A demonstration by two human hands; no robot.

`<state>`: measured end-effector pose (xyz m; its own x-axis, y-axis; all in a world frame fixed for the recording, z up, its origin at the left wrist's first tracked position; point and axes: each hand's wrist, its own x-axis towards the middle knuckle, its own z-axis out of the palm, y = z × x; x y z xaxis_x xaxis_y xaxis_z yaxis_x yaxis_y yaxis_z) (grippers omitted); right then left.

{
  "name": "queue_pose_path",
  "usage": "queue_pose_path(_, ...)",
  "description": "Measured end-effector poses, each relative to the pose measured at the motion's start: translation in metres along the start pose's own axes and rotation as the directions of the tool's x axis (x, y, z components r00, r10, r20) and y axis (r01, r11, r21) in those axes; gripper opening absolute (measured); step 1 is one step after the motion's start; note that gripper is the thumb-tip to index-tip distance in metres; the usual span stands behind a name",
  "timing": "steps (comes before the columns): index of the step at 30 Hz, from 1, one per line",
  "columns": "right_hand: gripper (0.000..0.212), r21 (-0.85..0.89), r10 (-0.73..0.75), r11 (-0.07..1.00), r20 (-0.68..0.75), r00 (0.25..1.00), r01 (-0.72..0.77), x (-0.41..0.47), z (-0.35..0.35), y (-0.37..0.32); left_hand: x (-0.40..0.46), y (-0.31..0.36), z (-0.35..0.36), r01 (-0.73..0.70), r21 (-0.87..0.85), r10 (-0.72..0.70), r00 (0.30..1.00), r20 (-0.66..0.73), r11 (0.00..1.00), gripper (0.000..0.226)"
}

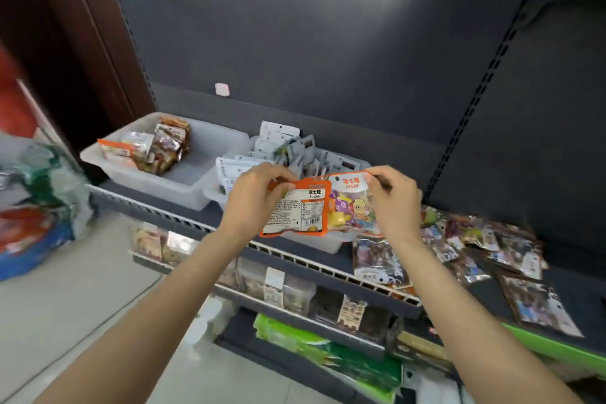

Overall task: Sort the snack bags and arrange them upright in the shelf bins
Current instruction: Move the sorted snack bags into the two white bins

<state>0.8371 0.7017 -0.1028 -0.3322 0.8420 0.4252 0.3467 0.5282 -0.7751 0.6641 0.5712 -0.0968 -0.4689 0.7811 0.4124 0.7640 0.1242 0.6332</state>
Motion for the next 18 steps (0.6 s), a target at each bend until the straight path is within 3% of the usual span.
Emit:
queue_pose_path(9, 0.016, 0.141, 0.000, 0.990, 0.058, 0.998, -0.009, 0.022, 0.161, -0.098, 0.025, -0.130, -0.120, 0.068, 0.019, -0.066, 0.993, -0.093, 0.998, 0.009)
queue_pose_path(18, 0.014, 0.145, 0.010, 0.989, 0.023, 1.000, -0.013, 0.097, 0.292, -0.126, 0.119, -0.244, -0.165, 0.118, 0.063, -0.114, 0.991, -0.069, 0.991, 0.011)
